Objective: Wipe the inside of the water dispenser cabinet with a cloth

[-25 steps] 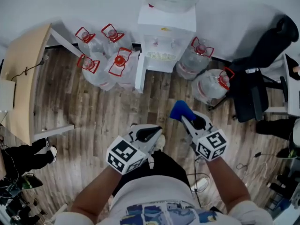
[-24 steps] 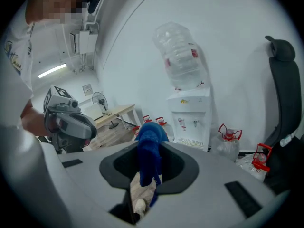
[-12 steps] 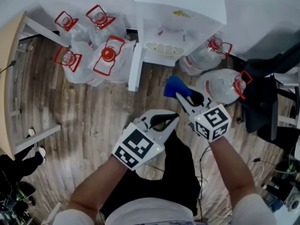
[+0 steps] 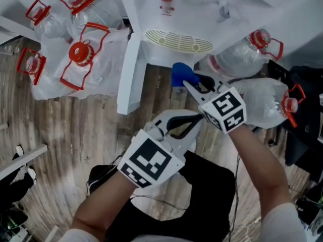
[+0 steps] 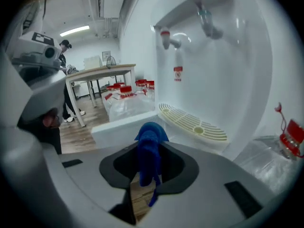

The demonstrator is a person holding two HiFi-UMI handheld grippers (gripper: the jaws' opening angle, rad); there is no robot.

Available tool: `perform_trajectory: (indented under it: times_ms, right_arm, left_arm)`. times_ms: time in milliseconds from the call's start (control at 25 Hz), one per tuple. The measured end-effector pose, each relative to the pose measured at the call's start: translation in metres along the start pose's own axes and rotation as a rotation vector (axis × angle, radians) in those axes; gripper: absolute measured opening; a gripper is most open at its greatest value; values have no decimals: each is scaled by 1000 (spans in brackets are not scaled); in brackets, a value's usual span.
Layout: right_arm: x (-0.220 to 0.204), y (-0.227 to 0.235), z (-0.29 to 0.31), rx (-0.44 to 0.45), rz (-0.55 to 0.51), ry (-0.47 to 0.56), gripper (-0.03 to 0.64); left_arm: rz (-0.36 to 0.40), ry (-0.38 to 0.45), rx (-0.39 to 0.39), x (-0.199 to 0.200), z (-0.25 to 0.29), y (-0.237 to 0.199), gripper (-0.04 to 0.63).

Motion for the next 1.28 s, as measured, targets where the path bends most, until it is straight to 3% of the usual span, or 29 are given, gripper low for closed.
perform_trajectory:
  times_ms: [200,400,560,720,1120,1280]
  right_arm:
    - [-58,40,76,-23,-10,-10,85]
    - [-99,71,136,-28,-37,-43,86]
    - [-119,98,171,-36,-38,-48,84]
    - [-122,114,195,-55,-120,-102,84]
    - [-131,159,266,-166,-184,-155,84]
    - [-128,173,293,-188,-181,-156,84]
  left_arm:
    - [53,-36,-88,-54,45,-23,3]
    - [101,-73,-235,-82,81,-32,3]
    - [116,-93,-321,-94,101,-40,3]
    - [127,-89,-380,-101,111,-43,3]
    - [170,-56,-426,-113,114,-67,3]
    - [155,-44,-438,-113,111,-73,3]
Point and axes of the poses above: the fingertips, and each gripper's own axes: z forward along the fingers, y to its right, x out of its top, the point moved 9 cm from there along -z, backward along the fingers, and after that the axes turned 7 degrees about x, right-handed, at the moved point
